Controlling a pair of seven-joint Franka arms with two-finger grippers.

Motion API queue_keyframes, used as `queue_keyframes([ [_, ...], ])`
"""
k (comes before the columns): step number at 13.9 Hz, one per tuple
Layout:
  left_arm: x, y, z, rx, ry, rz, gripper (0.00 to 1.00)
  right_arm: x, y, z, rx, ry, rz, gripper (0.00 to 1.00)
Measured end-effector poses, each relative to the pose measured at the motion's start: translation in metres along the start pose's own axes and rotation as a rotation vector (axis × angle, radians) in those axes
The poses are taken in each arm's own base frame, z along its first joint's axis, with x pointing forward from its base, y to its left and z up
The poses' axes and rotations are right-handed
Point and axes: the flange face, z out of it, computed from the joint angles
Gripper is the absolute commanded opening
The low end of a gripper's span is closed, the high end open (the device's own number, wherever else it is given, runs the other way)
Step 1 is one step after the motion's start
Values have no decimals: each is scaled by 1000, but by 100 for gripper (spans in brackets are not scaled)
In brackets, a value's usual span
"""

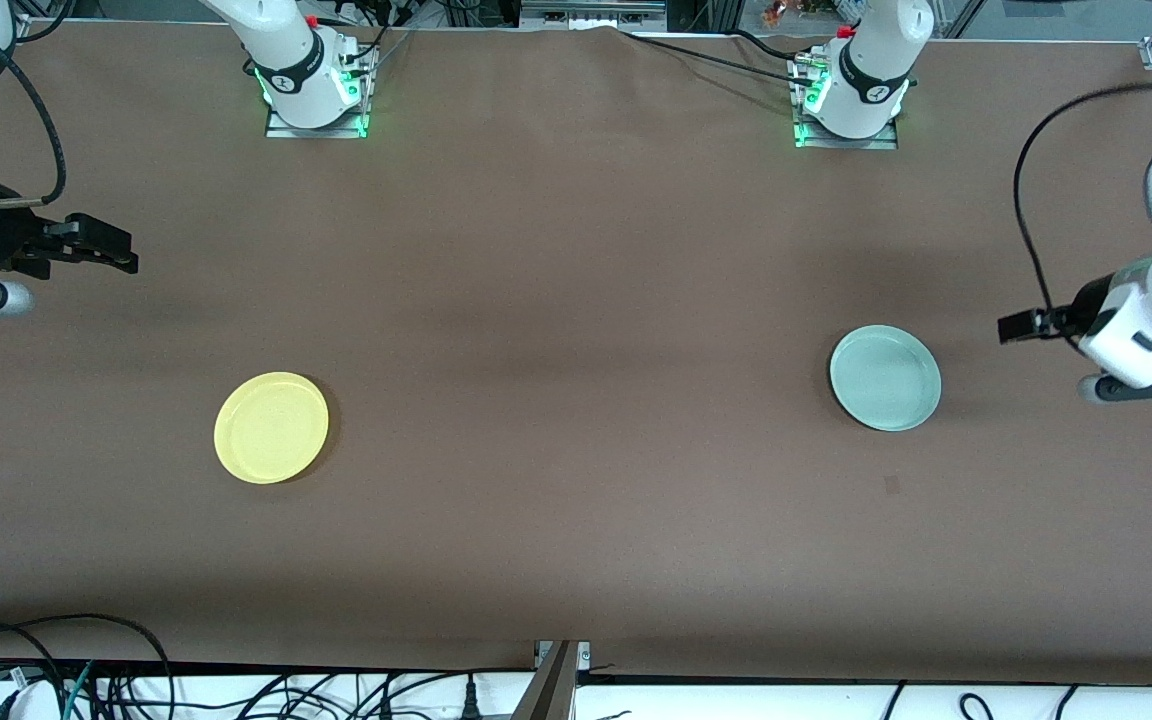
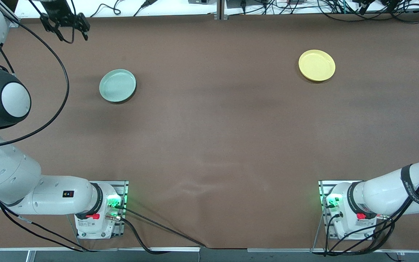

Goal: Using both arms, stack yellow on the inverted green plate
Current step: 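Move the left gripper down to the rim of the green plate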

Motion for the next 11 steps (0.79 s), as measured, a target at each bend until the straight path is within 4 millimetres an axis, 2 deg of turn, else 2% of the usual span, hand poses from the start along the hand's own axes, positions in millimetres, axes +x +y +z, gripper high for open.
queue_keyframes([
  [3, 0, -13, 91, -13, 79, -18, 100, 0, 0, 0, 0, 0, 1, 100],
  [6, -12, -17, 164, -22, 113, -25, 100, 0, 0, 0, 0, 0, 1, 100],
  [8, -14, -22, 197, -22, 87, -35, 100, 0, 0, 0, 0, 0, 2, 100],
  [11, -13, -21, 224, -21, 50, -35, 100, 0, 1, 0, 0, 0, 2, 100],
])
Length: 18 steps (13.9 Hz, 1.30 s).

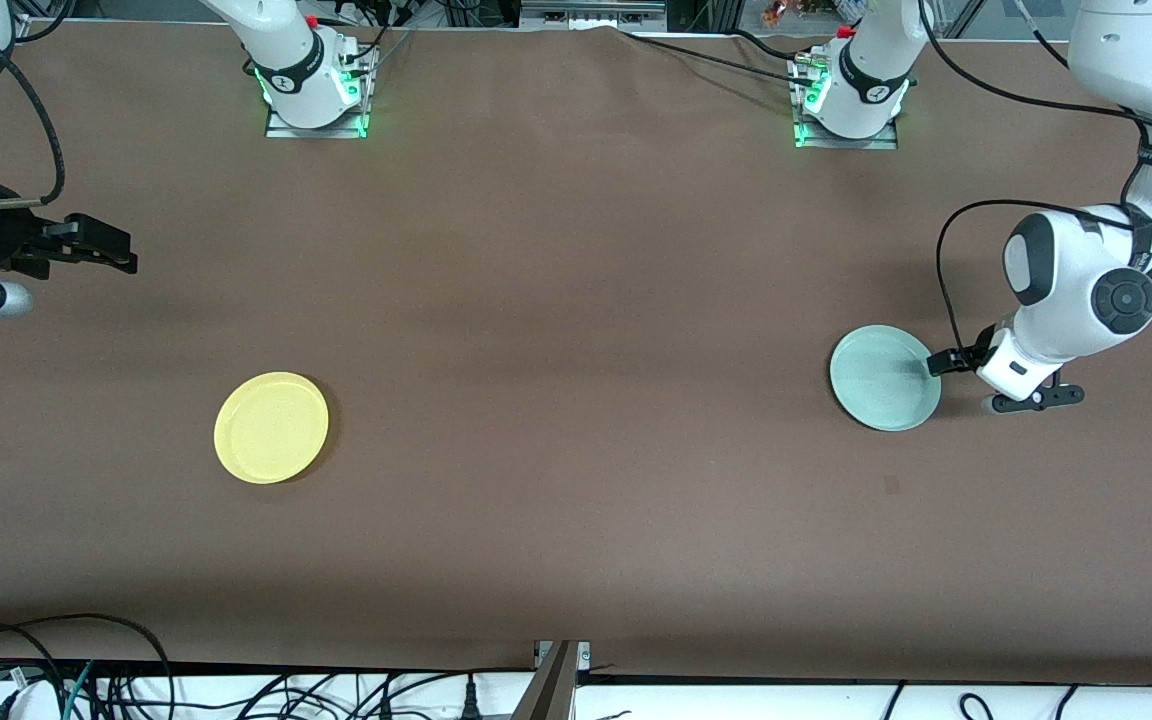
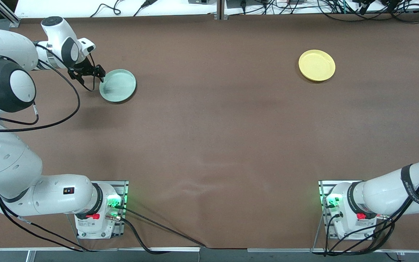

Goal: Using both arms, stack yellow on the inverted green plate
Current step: 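Move the left gripper down to the rim of the green plate, then close the left gripper on the green plate's rim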

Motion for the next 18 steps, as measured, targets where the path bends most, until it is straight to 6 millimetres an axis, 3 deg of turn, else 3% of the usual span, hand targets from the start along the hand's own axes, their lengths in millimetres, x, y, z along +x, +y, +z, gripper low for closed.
queue_keyframes([
  [3, -1, 0, 7, 1, -11, 0, 78, 0, 1, 0, 0, 0, 1, 100],
  [10, -3, -2, 26, 2, -45, -4, 73, 0, 1, 0, 0, 0, 1, 100],
  [15, -3, -3, 29, 1, -49, -5, 34, 0, 2, 0, 0, 0, 3, 100],
  [18, -4, -1, 32, 0, -55, -2, 31, 0, 3, 0, 0, 0, 4, 100],
])
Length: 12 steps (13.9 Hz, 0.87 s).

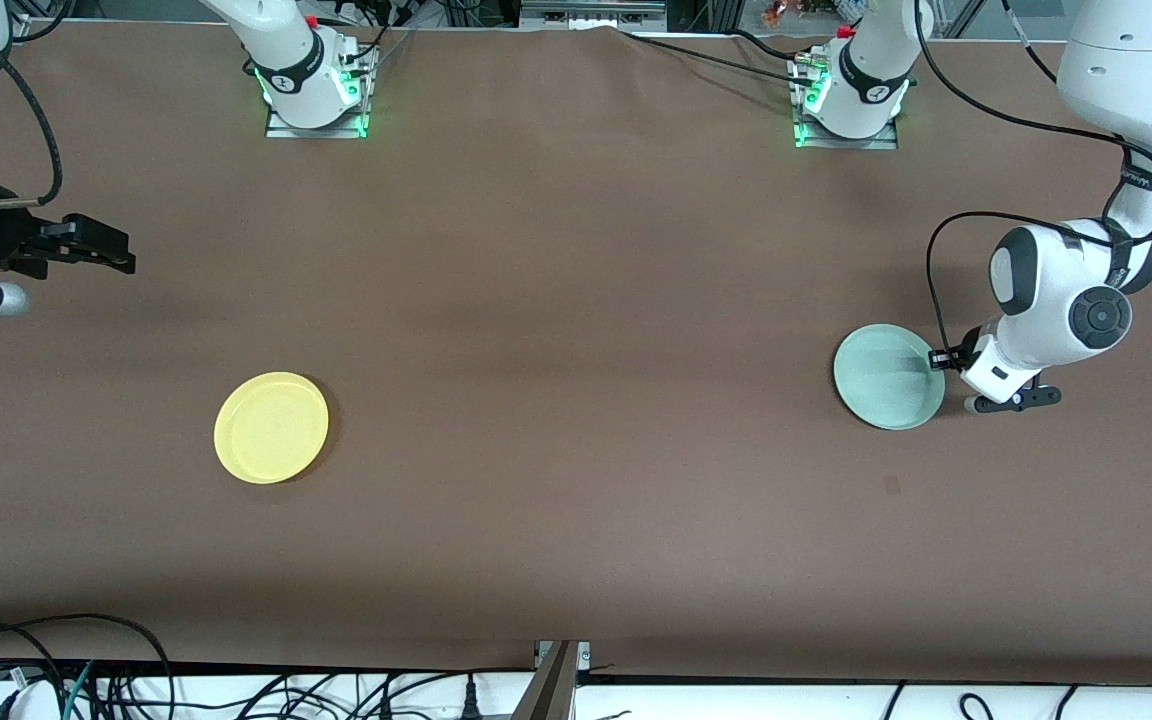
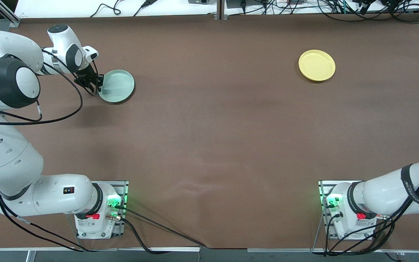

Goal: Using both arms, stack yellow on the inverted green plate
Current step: 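Close the left gripper on the green plate's rim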

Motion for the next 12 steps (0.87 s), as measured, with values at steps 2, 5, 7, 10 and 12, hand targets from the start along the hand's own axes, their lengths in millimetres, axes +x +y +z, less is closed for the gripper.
queue_keyframes([
  [2, 0, 7, 2, -4, -3, 11, 15, 0, 1, 0, 0, 0, 2, 100],
  [5, 0, 17, 2, -9, -3, 27, 0, 0, 2, 0, 0, 0, 3, 100],
  [7, 2, 19, -5, -10, 8, 31, 0, 0, 2, 0, 0, 0, 4, 100],
  [10, 3, 19, -7, -10, 7, 31, 0, 0, 2, 0, 0, 0, 4, 100],
  [12, 4, 20, -9, -10, 6, 33, 0, 0, 2, 0, 0, 0, 4, 100],
])
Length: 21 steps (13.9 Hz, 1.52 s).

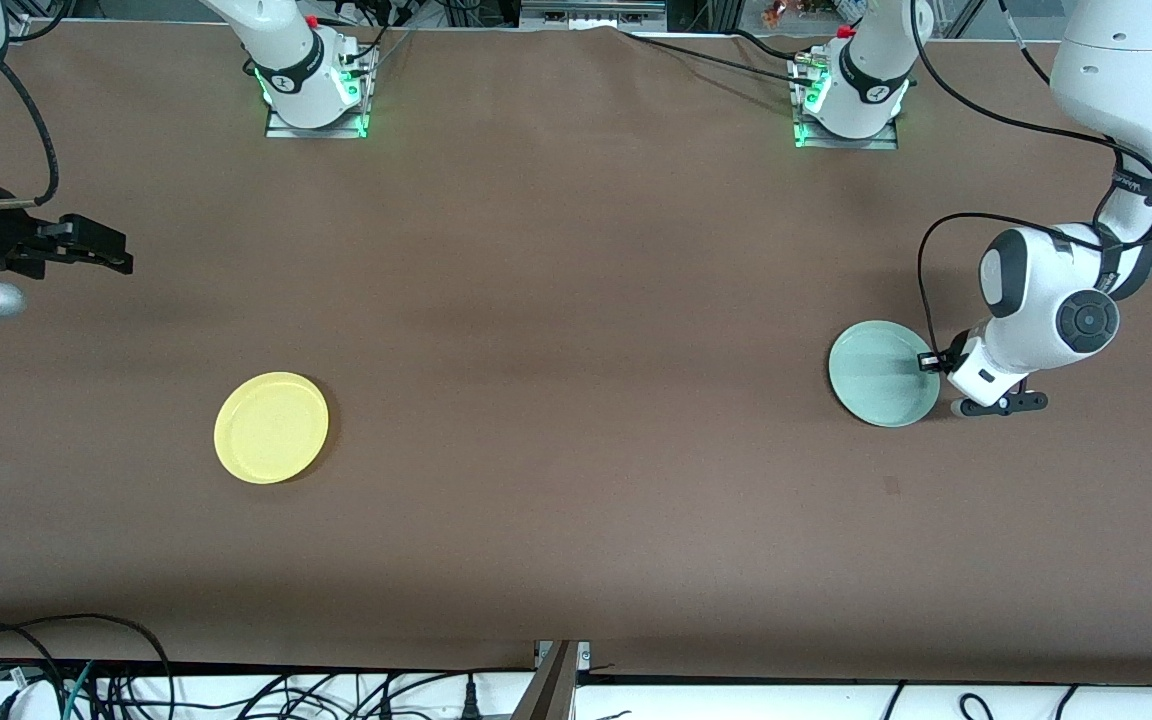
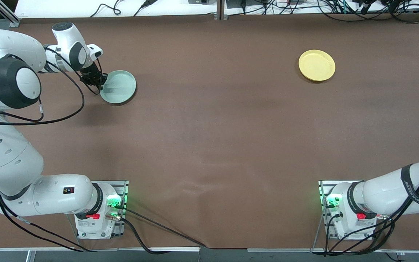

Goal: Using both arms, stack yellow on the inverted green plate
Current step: 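Close the left gripper on the green plate's rim, then lift and flip the green plate while the right gripper reaches the yellow plate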

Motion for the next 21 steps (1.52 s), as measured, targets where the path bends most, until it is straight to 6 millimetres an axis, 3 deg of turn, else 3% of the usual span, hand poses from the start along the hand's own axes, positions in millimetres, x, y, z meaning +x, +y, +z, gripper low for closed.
queue_keyframes([
  [4, 9, 7, -28, 2, -44, 12, 0, 0, 0, 0, 0, 0, 0, 100],
  [7, 28, 34, -96, 7, -108, 40, 0, 0, 0, 0, 0, 0, 0, 100],
  [10, 34, 87, -174, 162, -127, 79, 0, 0, 1, 0, 0, 0, 2, 100],
  [12, 23, 143, -198, 340, -89, 109, 0, 0, 2, 0, 0, 0, 3, 100],
  [16, -16, 257, -194, 687, 27, 195, 0, 4, 3, 6, 0, -10, 6, 100],
  [19, -39, 320, -180, 819, 80, 192, 0, 13, 11, 21, 0, -28, 20, 100],
  [21, -49, 361, -177, 913, 138, 218, 0, 27, 14, 43, -1, -51, 25, 100],
])
